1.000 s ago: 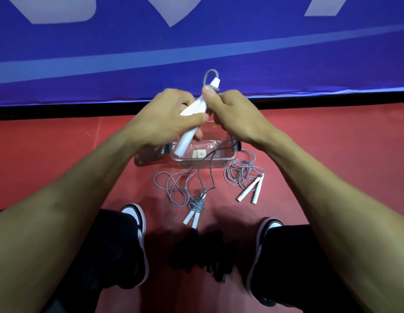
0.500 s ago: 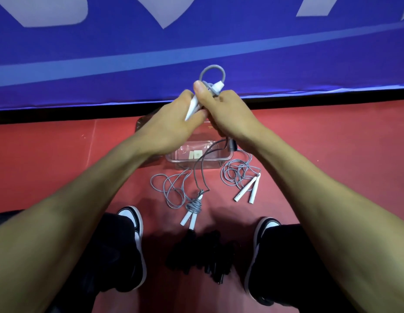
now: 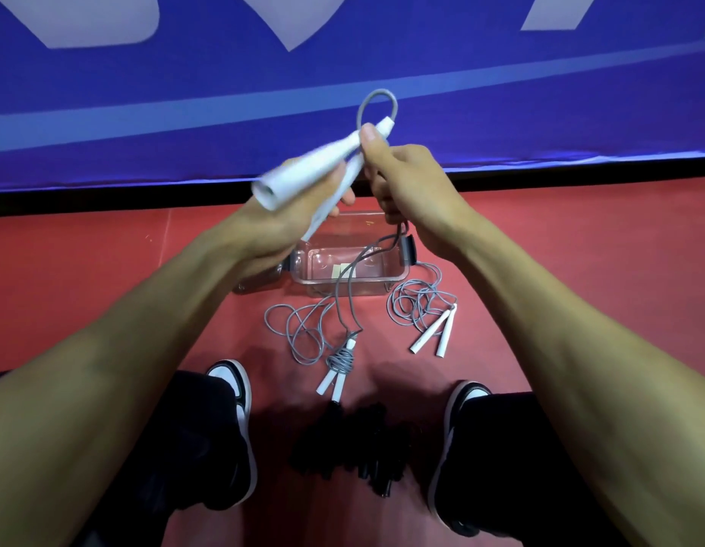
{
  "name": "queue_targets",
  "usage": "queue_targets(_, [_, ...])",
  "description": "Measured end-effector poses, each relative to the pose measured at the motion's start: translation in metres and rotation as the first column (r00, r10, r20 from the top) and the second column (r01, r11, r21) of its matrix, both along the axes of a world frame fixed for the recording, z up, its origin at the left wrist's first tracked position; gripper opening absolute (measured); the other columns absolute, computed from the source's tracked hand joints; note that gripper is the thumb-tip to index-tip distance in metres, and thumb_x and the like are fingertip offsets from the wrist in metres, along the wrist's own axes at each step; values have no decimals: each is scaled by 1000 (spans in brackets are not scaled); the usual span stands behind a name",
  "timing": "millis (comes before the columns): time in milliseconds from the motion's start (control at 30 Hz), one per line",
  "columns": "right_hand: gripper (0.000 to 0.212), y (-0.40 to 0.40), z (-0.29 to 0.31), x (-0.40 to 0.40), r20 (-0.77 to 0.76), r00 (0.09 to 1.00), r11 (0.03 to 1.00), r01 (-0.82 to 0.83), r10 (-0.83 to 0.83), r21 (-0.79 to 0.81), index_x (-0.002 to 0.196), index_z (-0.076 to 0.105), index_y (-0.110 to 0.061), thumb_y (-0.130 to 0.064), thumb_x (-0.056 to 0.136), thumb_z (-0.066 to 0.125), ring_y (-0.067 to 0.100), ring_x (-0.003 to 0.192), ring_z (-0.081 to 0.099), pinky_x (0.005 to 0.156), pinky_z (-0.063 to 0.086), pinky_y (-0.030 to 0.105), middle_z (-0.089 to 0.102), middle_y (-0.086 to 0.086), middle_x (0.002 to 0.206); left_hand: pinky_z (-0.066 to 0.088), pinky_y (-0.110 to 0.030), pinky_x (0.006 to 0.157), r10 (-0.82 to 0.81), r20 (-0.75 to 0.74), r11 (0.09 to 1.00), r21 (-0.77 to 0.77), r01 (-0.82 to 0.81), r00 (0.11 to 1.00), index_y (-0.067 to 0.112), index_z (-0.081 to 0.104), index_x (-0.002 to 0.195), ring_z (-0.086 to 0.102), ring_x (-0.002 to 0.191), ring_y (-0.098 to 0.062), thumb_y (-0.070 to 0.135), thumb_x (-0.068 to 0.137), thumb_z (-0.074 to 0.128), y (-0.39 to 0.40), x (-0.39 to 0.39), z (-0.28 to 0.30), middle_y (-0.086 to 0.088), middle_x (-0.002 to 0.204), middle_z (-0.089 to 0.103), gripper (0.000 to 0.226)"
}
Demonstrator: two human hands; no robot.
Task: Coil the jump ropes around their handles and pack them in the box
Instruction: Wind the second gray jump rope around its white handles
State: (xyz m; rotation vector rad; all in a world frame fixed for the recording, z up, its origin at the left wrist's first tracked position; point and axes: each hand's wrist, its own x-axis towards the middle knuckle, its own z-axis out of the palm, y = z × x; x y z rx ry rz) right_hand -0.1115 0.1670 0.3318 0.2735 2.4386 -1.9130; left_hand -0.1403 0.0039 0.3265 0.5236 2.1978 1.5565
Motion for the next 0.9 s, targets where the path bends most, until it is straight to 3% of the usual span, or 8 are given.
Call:
queue_targets(67, [50, -1, -2, 0, -48, 999, 994, -15, 21, 111, 64, 38, -21, -55, 99, 44, 15, 53, 20, 53, 18, 33, 26, 5, 63, 42, -33, 81, 56, 42, 997, 59, -59, 998, 13, 67, 107, 52, 83, -15, 56, 92, 39, 0, -4, 1, -4, 91, 62, 53])
queue_targets(133, [49, -3, -5, 0, -51, 998, 991, -18, 25, 133, 69, 38, -18, -56, 100, 42, 13, 52, 21, 52, 18, 32, 27, 3, 63, 41, -34, 82, 43, 57, 992, 118, -50, 997, 25, 61, 116, 50, 85, -19, 51, 96, 35, -1, -6, 4, -3, 87, 61, 42])
queue_targets(300, [49, -2, -13, -3, -99, 995, 960, 8, 21, 281, 63, 42, -21, -37, 108, 34, 7, 48, 31, 56, 27, 30, 37, -11, 52, 44, -33, 71, -129, 79, 973, 203, 111, 988, 35, 35, 149, 47, 69, -18, 32, 107, 45, -3, -4, 6, -4, 77, 47, 43])
queue_targets(467, [44, -3, -19, -3, -91, 988, 935, -83, 121, 345, 66, 51, -23, -32, 107, 37, 4, 49, 39, 57, 31, 28, 50, -13, 51, 42, -29, 58, -124, 10, 964, 237, 118, 992, 30, 31, 148, 43, 60, -20, 4, 106, 46, -2, -3, 9, -9, 77, 52, 52])
queue_targets(567, [40, -4, -21, -3, -6, 990, 953, -135, 142, 270, 71, 54, -20, -28, 107, 38, 6, 45, 34, 51, 29, 27, 43, -8, 54, 37, -28, 52, -88, -3, 968, 238, 86, 996, 29, 45, 136, 42, 60, -21, -3, 103, 42, -3, -6, 7, -11, 80, 51, 46])
queue_targets(667, [38, -3, -15, -2, 73, 989, 991, -130, 127, 28, 77, 55, -15, -22, 107, 34, 8, 41, 22, 43, 18, 23, 32, -8, 48, 32, -27, 54, -58, -56, 983, 169, 67, 997, 17, 65, 121, 45, 61, -14, -9, 100, 40, -5, -6, 6, 2, 76, 56, 41])
queue_targets(767, [45, 0, -6, -3, 126, 987, 989, -80, 96, -123, 77, 55, -11, -32, 109, 30, 9, 41, 17, 42, 17, 21, 28, -8, 47, 40, -15, 61, -32, -8, 987, 155, 32, 999, 15, 67, 125, 53, 63, -3, -14, 94, 37, -1, -1, 9, 8, 75, 62, 52])
queue_targets(900, [49, 1, -6, 0, 126, 986, 986, -97, 114, -134, 73, 50, -14, -52, 100, 38, 12, 46, 14, 42, 17, 21, 24, -5, 51, 36, -30, 63, -49, 116, 980, 199, 25, 992, 18, 58, 141, 43, 72, -19, 17, 104, 37, -3, -5, 10, -14, 94, 56, 43])
